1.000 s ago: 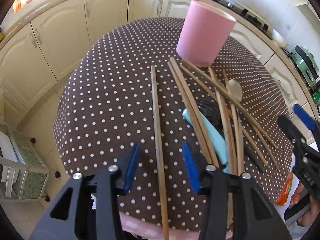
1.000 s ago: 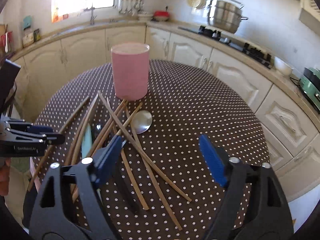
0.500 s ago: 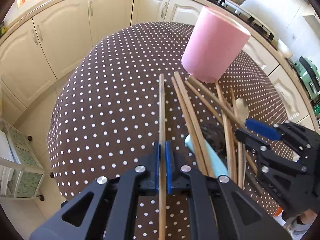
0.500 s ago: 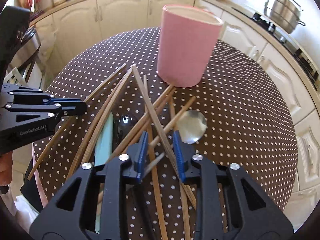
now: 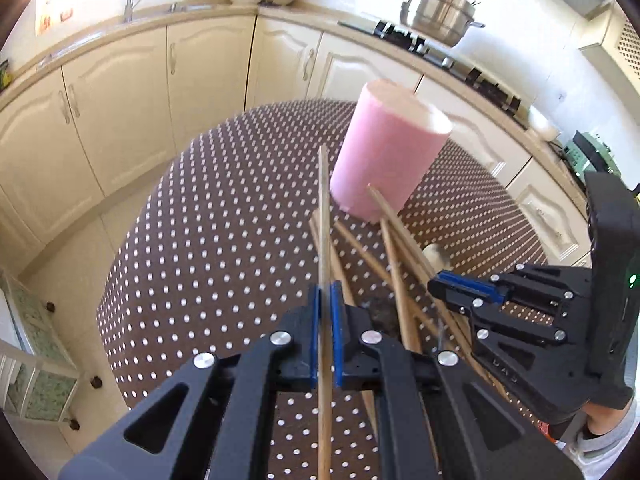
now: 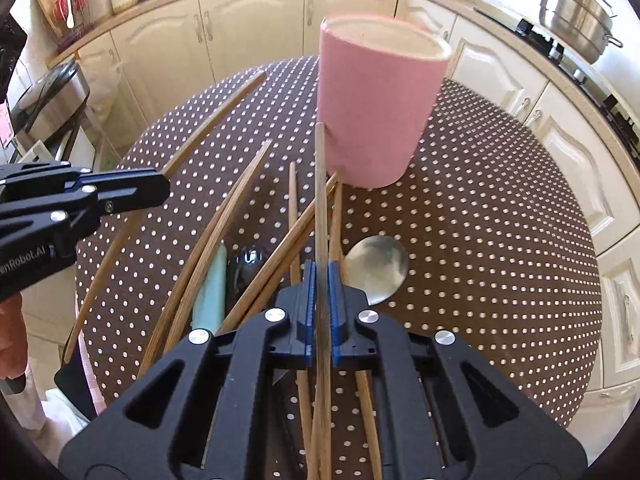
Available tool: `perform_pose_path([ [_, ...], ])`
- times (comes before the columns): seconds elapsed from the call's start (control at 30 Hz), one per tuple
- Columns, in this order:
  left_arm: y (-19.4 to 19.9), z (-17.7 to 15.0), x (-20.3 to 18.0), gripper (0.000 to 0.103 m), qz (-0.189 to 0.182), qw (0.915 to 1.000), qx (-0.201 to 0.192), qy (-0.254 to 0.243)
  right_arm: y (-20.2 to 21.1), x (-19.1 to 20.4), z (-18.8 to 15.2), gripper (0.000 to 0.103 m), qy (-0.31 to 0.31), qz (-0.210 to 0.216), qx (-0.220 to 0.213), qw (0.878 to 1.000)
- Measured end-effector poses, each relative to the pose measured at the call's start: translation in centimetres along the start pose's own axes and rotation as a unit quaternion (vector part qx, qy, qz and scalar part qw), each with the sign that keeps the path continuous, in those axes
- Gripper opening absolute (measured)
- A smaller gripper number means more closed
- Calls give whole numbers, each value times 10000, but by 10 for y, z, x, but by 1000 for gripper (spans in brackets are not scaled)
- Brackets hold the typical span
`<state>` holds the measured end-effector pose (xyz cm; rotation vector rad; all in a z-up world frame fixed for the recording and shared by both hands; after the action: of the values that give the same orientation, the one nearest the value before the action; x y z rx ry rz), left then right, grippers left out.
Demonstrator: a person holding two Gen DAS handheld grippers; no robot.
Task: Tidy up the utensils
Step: 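Lift the chopstick with the right gripper and drop it into the pink cup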
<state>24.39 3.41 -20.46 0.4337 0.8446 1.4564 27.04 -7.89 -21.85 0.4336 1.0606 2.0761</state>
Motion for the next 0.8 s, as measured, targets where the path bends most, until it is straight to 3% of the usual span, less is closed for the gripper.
perform_pose_path([
  [0.17, 13, 17, -18, 5, -196, 9992, -303, -169, 12, -5, 1, 6, -244, 182, -211, 9993],
  [0.43, 16, 37, -34, 5, -391, 9982, -408, -178, 25, -13, 5, 6, -563, 448, -407, 9966],
  [0.8, 48, 81, -60, 5, -954, 9869, -1270, -277, 91, -33, 55, 6, -1112, 546, -2032, 9713],
])
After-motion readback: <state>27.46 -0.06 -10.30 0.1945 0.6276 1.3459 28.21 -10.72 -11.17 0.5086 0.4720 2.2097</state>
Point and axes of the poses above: each gripper's, at about its wrist camera, not at the fingertips, and y roughly against the way its jaws point, x to its left, z to its top, the point moved 8 cm from there along -y, roughly the way its jaws point, and after that the axes turned 5 degrees about -x, right-handed, at the moved point
